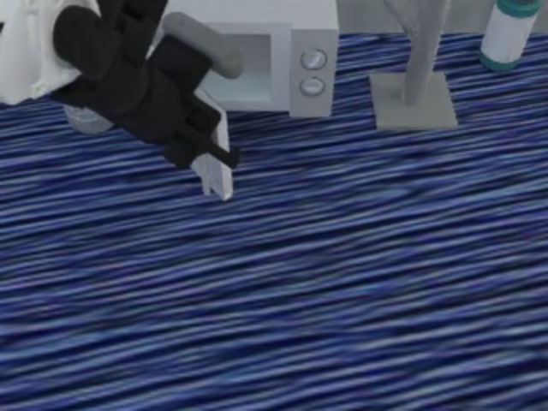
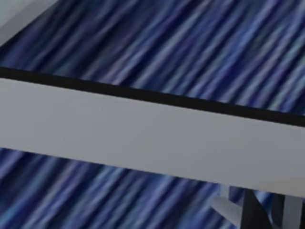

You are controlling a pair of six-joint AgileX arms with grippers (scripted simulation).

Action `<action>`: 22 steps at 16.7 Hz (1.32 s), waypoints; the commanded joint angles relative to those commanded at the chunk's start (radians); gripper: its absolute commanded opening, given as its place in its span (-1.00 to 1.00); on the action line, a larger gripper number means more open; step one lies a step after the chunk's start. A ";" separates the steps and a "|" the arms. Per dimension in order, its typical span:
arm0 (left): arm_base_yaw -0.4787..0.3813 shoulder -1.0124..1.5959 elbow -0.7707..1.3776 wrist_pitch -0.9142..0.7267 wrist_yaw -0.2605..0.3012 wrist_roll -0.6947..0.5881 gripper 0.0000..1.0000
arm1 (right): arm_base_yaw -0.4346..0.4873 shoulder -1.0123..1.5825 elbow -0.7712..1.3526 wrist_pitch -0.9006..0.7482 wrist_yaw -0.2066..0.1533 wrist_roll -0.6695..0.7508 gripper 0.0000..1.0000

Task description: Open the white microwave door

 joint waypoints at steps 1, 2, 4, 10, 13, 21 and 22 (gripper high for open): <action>0.000 0.000 0.000 0.000 0.000 0.000 -1.00 | 0.000 0.000 0.000 0.000 0.000 0.000 1.00; 0.000 0.000 0.000 0.000 0.000 0.000 -1.00 | 0.000 0.000 0.000 0.000 0.000 0.000 1.00; 0.000 0.000 0.000 0.000 0.000 0.000 -1.00 | 0.000 0.000 0.000 0.000 0.000 0.000 1.00; 0.000 0.000 0.000 0.000 0.000 0.000 -1.00 | 0.000 0.000 0.000 0.000 0.000 0.000 1.00; 0.000 0.000 0.000 0.000 0.000 0.000 -1.00 | 0.000 0.000 0.000 0.000 0.000 0.000 1.00; 0.019 -0.010 -0.012 -0.012 0.032 0.055 -1.00 | 0.000 0.000 0.000 0.000 0.000 0.000 1.00; 0.031 -0.015 -0.017 -0.018 0.045 0.082 -1.00 | 0.000 0.000 0.000 0.000 0.000 0.000 1.00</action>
